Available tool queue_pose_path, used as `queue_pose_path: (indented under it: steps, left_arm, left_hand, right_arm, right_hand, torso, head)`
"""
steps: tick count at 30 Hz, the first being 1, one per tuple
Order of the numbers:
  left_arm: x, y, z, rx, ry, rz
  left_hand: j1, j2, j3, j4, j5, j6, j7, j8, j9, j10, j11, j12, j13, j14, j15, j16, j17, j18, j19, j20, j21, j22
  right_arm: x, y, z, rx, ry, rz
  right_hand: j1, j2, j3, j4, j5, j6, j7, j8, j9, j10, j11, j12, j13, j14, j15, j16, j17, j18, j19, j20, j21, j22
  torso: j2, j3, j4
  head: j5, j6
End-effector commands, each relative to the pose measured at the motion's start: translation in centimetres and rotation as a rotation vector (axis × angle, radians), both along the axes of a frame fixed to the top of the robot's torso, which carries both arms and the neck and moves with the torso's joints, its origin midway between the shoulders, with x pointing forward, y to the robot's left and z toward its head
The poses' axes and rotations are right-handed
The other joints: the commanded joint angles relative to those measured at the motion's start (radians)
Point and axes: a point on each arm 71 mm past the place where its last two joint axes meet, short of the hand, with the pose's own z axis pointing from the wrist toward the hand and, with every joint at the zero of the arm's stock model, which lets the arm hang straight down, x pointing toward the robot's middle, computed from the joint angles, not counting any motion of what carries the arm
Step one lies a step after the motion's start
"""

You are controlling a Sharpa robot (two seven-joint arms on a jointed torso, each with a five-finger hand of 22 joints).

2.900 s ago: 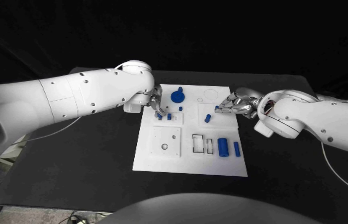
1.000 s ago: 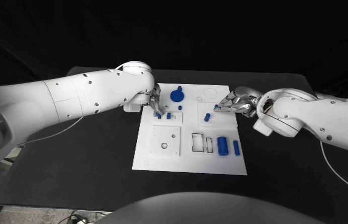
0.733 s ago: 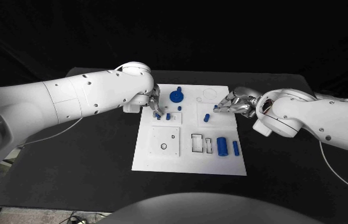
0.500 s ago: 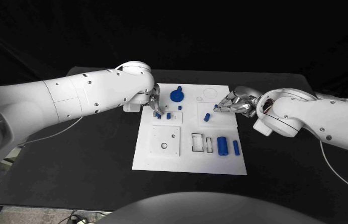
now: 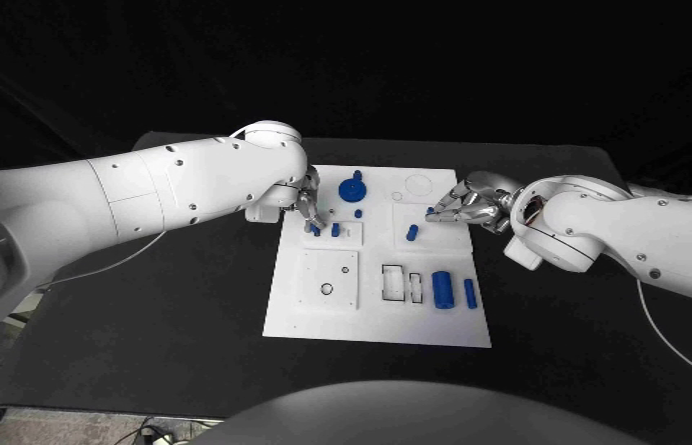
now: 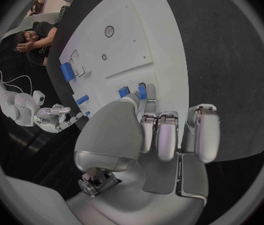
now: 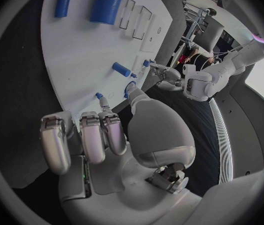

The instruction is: Assemble the parts on the task board

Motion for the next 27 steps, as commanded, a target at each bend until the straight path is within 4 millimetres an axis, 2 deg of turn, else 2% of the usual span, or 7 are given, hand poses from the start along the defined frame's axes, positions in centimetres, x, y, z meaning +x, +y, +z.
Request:
queue_pose_path:
  steps: [1, 10, 15, 18, 21, 27]
  left_arm:
    - [-0.13, 0.53, -0.12, 0.089, 0.016, 0.05]
    - [-0.16, 0.59, -0.23, 0.089, 0.02, 0.052]
    - [-0.15, 0.61, -0.25, 0.089, 0.02, 0.053]
    - [-0.15, 0.59, -0.27, 0.089, 0.018, 0.055]
    - [-0.15, 0.58, -0.3, 0.09, 0.017, 0.057]
    - [-0.16, 0.55, -0.35, 0.089, 0.018, 0.055]
  left_hand:
    - [0.006, 0.007, 0.008, -0.001, 0.003, 0.016, -0.014, 0.004, 0.002, 0.109, -0.008, 0.0, 0.263, 0.104, 0.0, 0.003, 0.263, 0.008, 0.021, 0.001, -0.006, 0.232]
    - [0.005, 0.007, 0.01, -0.001, 0.003, 0.015, -0.014, 0.003, 0.001, 0.109, -0.008, 0.0, 0.263, 0.104, 0.0, 0.003, 0.263, 0.009, 0.02, 0.001, -0.008, 0.232]
    - [-0.008, -0.002, 0.017, 0.001, 0.001, 0.009, -0.01, -0.001, -0.001, 0.109, -0.005, 0.0, 0.263, 0.104, 0.003, 0.003, 0.263, 0.009, 0.019, 0.002, -0.009, 0.231]
    - [-0.047, -0.009, 0.023, 0.001, 0.0, -0.026, 0.004, -0.037, -0.032, 0.109, 0.007, 0.0, 0.263, 0.104, 0.012, 0.003, 0.263, 0.011, 0.012, 0.004, -0.014, 0.229]
    - [-0.099, -0.021, 0.023, 0.001, -0.002, -0.025, 0.013, -0.071, -0.084, 0.109, 0.017, 0.0, 0.263, 0.104, 0.023, 0.003, 0.263, 0.011, 0.008, 0.012, -0.018, 0.228]
    - [-0.208, -0.034, -0.015, 0.003, -0.007, -0.004, 0.019, -0.091, -0.133, 0.109, 0.023, 0.0, 0.263, 0.104, 0.028, 0.003, 0.263, 0.012, 0.008, 0.018, -0.019, 0.228]
  right_arm:
    - [-0.05, 0.14, -0.04, -0.004, 0.001, 0.011]
    - [-0.02, 0.19, -0.04, -0.004, 0.0, 0.012]
    - [-0.03, 0.2, -0.05, -0.005, 0.002, 0.013]
    - [-0.06, 0.2, -0.08, -0.007, 0.007, 0.015]
    - [-0.08, 0.19, -0.09, -0.008, 0.008, 0.015]
    - [-0.09, 0.18, -0.09, -0.009, 0.008, 0.014]
  right_hand:
    - [0.0, 0.009, -0.004, -0.001, 0.006, -0.003, 0.006, 0.005, 0.001, 0.104, 0.008, 0.004, 0.263, 0.106, 0.005, 0.004, 0.263, -0.007, 0.105, 0.007, 0.004, 0.263]
    - [0.0, 0.009, -0.004, -0.001, 0.006, -0.003, 0.006, 0.005, 0.001, 0.104, 0.008, 0.004, 0.263, 0.106, 0.005, 0.004, 0.263, -0.007, 0.105, 0.007, 0.004, 0.263]
    - [0.001, 0.011, -0.007, 0.0, 0.007, -0.003, 0.007, 0.008, 0.002, 0.104, 0.009, 0.004, 0.263, 0.106, 0.006, 0.004, 0.263, -0.007, 0.105, 0.008, 0.004, 0.263]
    - [0.002, 0.012, -0.009, 0.001, 0.008, 0.007, 0.008, 0.015, 0.005, 0.104, 0.011, 0.004, 0.263, 0.106, 0.007, 0.004, 0.263, -0.007, 0.105, 0.009, 0.004, 0.263]
    - [0.002, 0.012, -0.009, 0.001, 0.008, 0.007, 0.008, 0.015, 0.005, 0.104, 0.011, 0.004, 0.263, 0.106, 0.007, 0.004, 0.263, -0.007, 0.105, 0.009, 0.004, 0.263]
    - [0.002, 0.012, -0.01, 0.001, 0.008, 0.007, 0.008, 0.016, 0.005, 0.104, 0.011, 0.004, 0.263, 0.106, 0.007, 0.004, 0.263, -0.007, 0.105, 0.009, 0.004, 0.263]
  torso:
    - [0.0, -0.0001, 0.0004]
    - [0.0, -0.0003, 0.0007]
    - [0.0, -0.0005, 0.0003]
    - [0.001, -0.0005, 0.0003]
    - [0.0, -0.0009, 0.0005]
    - [0.0, -0.0002, 0.0005]
  head:
    - [-0.002, 0.002]
    - [-0.002, 0.005]
    - [-0.001, 0.004]
    - [-0.001, 0.005]
    - [-0.002, 0.004]
    - [-0.001, 0.002]
